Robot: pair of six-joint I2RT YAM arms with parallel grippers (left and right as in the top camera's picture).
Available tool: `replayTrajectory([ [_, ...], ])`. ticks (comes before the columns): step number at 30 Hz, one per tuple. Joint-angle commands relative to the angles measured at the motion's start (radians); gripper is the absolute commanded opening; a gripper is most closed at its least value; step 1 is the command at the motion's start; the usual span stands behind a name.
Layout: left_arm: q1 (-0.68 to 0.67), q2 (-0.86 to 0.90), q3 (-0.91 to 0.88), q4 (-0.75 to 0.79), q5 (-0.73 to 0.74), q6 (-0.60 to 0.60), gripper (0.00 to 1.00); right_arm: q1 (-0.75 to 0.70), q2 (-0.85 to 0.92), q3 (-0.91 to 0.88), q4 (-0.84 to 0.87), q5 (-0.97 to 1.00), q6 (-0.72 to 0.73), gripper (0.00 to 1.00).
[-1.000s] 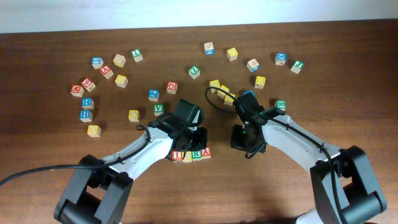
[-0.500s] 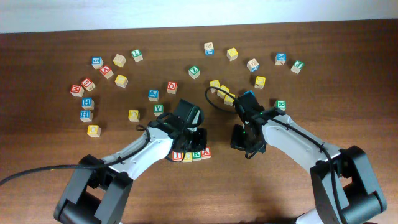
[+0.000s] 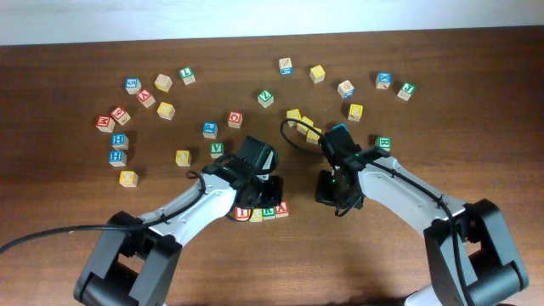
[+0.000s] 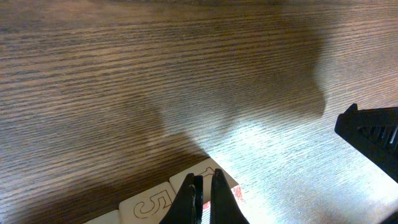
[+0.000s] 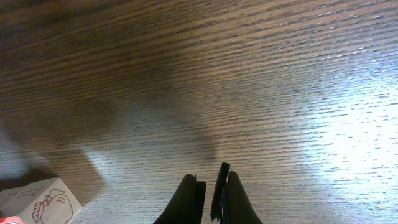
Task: Spell out ICRA
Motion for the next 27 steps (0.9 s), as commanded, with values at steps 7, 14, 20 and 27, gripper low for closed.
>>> replayTrajectory([
  [7,0.093,-0.071,0.241,-0.339,-0.137,0.048,0.00,0.045,-0.008,-0.010,0.032,0.016,-0.011,0.04],
  [14,0.307,-0.151,0.201,-0.653,-0.184,0.048,0.00,0.171,-0.008,-0.010,0.155,0.015,0.024,0.04],
  [20,0.305,-0.149,-0.047,-0.418,-0.158,0.047,0.00,0.222,-0.008,-0.010,0.168,0.017,0.043,0.04],
  [27,0.264,-0.149,-0.105,-0.316,-0.098,0.048,0.00,0.240,-0.008,-0.010,0.163,0.016,0.073,0.04],
])
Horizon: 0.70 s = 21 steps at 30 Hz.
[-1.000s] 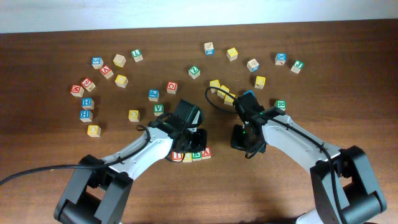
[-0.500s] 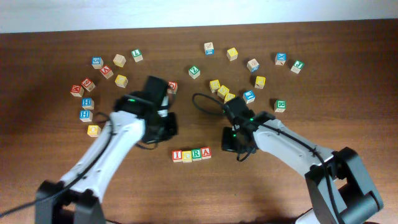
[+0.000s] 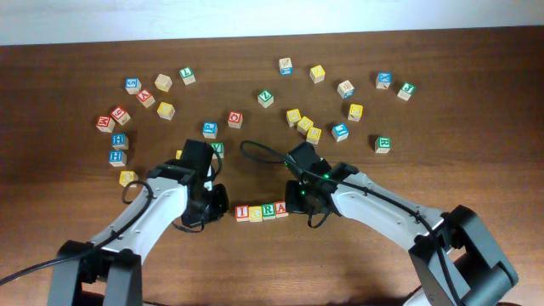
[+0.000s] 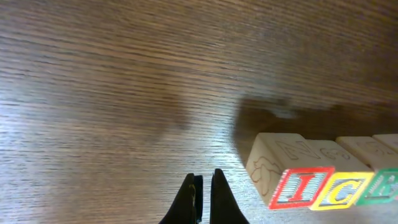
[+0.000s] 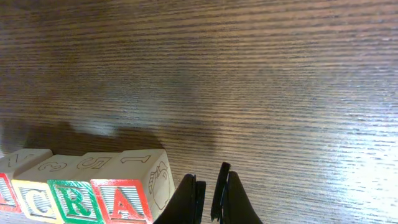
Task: Spell out ICRA
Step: 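Lower both grippers back against the I and A ends of the row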
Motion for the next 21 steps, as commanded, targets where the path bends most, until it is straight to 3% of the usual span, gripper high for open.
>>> replayTrajectory([
  [1,-0.057,-0.004,-0.010,0.034,0.025,0.016,0.00,0.020,-0.008,0.000,0.002,0.008,0.011,0.04],
  [21,-0.096,0.045,-0.010,0.122,0.063,0.005,0.00,0.069,-0.007,0.000,0.018,-0.035,0.064,0.04],
])
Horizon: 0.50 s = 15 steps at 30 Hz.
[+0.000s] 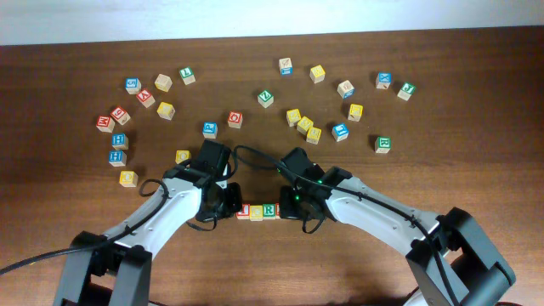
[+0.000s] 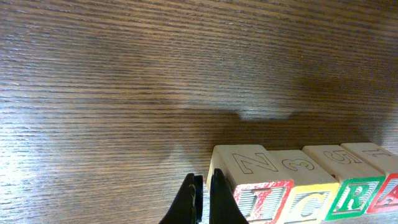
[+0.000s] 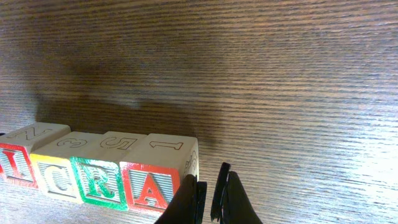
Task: Spell out ICRA
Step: 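Lower both grippers back against the I and A ends of the row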
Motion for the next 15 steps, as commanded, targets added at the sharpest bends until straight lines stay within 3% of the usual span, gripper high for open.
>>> replayTrajectory([
  [1,-0.003,0.012,-0.009,0.010,0.065,0.006,0.00,0.018,-0.007,0.000,0.022,0.002,0.010,0.04],
  [15,-0.002,0.011,0.004,-0.021,0.001,0.010,0.00,0.017,-0.007,0.000,0.002,0.048,-0.002,0.04],
])
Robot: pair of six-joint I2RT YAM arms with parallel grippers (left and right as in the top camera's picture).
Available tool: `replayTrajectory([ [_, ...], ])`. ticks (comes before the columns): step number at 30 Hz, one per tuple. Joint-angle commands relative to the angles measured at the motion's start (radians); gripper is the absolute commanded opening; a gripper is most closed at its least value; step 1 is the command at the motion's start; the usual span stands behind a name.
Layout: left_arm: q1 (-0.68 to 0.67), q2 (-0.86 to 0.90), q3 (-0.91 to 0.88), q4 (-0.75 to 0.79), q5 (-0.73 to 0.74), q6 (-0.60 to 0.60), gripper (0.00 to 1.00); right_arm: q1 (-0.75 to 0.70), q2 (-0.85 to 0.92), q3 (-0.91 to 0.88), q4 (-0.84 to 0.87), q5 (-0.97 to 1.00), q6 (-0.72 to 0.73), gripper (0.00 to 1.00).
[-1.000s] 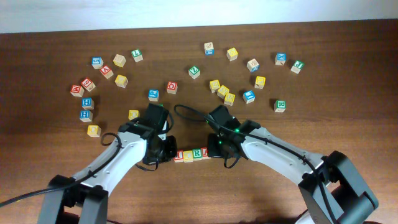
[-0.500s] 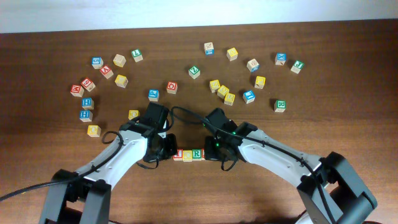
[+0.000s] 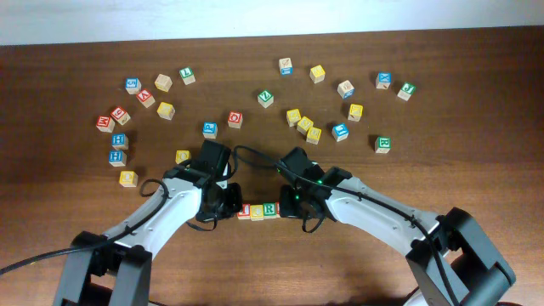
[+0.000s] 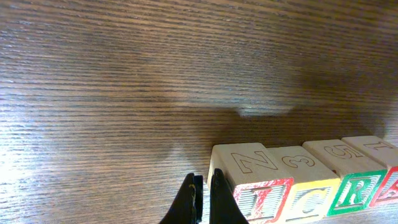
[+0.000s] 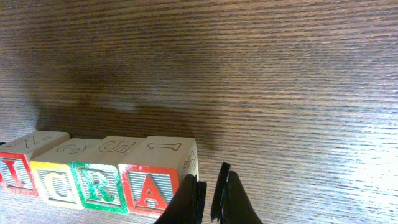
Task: Spell out ICRA
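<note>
Four lettered wooden blocks lie in one touching row on the table, reading I (image 4: 261,190), C (image 4: 308,190), R (image 5: 99,182), A (image 5: 155,180). Overhead, only the row's middle (image 3: 259,210) shows between the two wrists. My left gripper (image 4: 204,190) is shut with nothing in it, one finger against the I block's left side. My right gripper (image 5: 210,183) is shut and empty too, with its left finger at the A block's right side.
Several loose letter blocks are scattered over the far half of the table: a yellow one (image 3: 183,156) close behind my left arm, a yellow cluster (image 3: 304,126) behind my right arm, a green one (image 3: 382,144) at the right.
Hardly anything: both shut grippers remain at the two ends of the row. The blocks sit a touch lower in both wrist views.
First my left gripper was over the row and my right gripper stood well off to its right. Then each was beside one end of the row, a gap to the blocks. Then both shut grippers touched the row's ends, as now.
</note>
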Motion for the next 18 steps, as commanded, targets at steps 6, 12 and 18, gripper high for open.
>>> replayTrajectory([
  [6,-0.002,0.011,0.091,-0.109,-0.117,0.010,0.00,-0.032,-0.007,0.000,-0.048,0.060,-0.002,0.04],
  [12,-0.002,0.011,0.146,-0.062,-0.113,0.010,0.00,-0.127,-0.007,0.000,-0.115,0.089,-0.002,0.04],
  [18,-0.049,0.028,0.146,0.013,-0.113,0.008,0.00,-0.146,-0.007,0.000,-0.132,0.144,-0.001,0.04],
])
